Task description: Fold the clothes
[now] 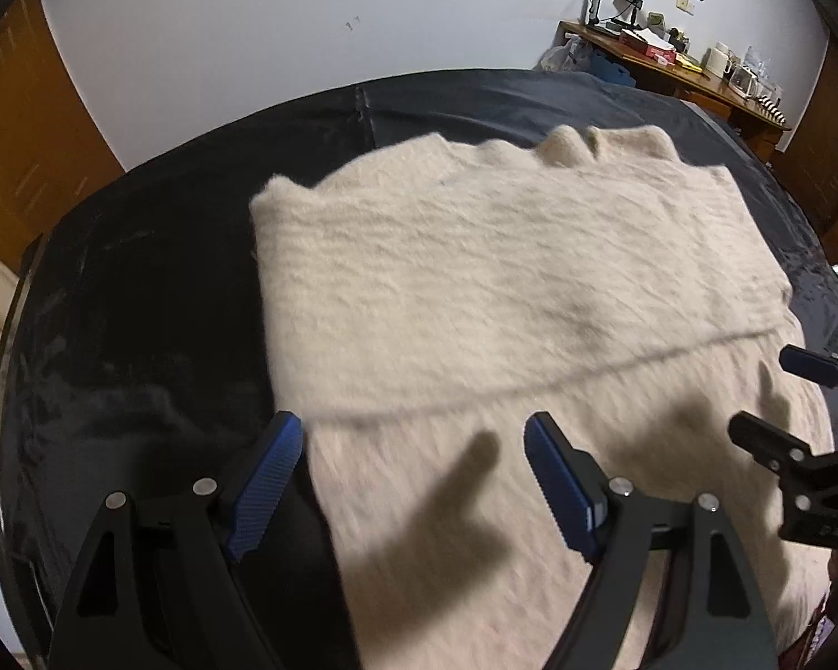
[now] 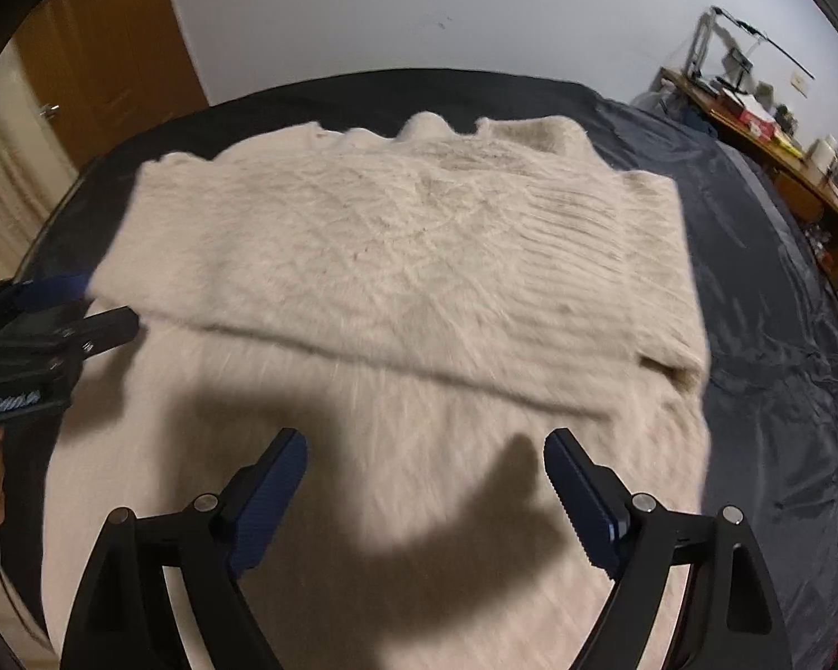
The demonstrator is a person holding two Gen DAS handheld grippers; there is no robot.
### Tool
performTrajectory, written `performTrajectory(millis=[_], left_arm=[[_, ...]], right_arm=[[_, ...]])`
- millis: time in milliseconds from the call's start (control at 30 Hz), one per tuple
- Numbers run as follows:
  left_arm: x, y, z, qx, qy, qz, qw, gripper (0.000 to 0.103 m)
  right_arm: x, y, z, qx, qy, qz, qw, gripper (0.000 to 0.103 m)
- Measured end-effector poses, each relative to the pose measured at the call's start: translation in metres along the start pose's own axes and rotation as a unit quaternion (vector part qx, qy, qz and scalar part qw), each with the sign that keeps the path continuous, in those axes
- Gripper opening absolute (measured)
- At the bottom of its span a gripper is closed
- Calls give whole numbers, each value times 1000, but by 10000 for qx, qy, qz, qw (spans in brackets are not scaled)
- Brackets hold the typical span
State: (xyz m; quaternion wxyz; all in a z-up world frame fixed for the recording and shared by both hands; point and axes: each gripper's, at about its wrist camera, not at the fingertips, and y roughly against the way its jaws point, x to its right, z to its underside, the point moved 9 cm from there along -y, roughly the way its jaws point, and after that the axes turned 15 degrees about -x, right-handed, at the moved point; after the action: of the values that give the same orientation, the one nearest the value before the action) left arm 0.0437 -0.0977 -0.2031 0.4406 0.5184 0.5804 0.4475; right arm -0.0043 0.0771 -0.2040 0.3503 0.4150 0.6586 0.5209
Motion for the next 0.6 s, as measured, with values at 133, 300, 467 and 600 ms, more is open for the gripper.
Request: performTrajectory(millis=[133, 300, 467, 600], left_arm=[[16, 2, 31, -141, -2, -49, 9999, 85], [33, 3, 74, -328, -55, -96, 9994, 85], [38, -4, 113, -584, -53, -256, 9980, 85], [34, -4, 130, -646, 205, -208, 9975, 84]], right_arm=[[6, 9, 36, -129, 309, -116, 9994, 89], [14, 9, 85, -341, 669, -153, 9971, 89], [19, 1, 121, -390, 1145, 37, 9927, 89], [24, 0, 122, -383, 774, 42, 9963, 90]])
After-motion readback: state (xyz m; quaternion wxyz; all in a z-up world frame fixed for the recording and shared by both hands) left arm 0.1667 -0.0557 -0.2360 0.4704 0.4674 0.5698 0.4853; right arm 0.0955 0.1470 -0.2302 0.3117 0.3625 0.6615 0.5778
